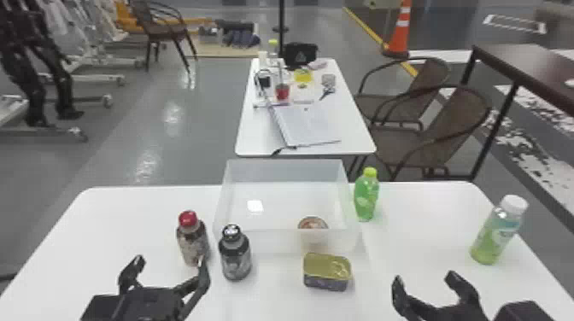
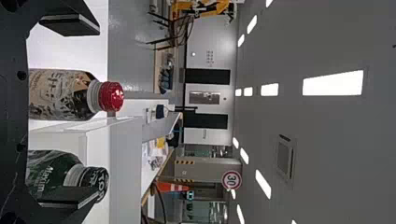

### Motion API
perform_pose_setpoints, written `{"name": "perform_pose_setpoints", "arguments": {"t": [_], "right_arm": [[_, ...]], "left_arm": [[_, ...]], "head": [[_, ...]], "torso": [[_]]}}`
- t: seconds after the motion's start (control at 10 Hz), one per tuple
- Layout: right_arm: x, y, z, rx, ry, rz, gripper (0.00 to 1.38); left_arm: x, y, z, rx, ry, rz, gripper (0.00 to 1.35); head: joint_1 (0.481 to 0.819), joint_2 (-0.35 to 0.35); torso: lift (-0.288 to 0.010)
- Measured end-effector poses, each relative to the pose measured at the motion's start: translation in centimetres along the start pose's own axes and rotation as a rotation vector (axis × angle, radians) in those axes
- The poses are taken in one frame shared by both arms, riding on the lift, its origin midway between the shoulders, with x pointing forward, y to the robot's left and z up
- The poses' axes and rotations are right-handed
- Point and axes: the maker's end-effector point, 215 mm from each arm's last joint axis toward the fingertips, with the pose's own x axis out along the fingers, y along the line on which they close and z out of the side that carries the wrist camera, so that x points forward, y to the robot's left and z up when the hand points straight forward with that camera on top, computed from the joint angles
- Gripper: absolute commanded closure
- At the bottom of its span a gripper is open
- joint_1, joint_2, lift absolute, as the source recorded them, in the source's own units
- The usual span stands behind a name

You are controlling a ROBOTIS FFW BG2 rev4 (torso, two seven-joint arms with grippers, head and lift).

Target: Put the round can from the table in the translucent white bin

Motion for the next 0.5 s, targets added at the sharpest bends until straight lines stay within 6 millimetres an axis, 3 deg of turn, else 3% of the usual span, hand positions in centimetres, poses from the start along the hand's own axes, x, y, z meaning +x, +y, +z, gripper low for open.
{"name": "perform_pose_setpoints", "arguments": {"t": [0.5], "right_arm": [[0.17, 0.01, 0.00, 0.001, -0.001, 0.003, 0.18]], "left_arm": [[-0.04, -0.02, 0.14, 0.008, -0.004, -0.002, 0.10]], "head": [[0.549, 0.000]], "torso": [[-0.100]]}}
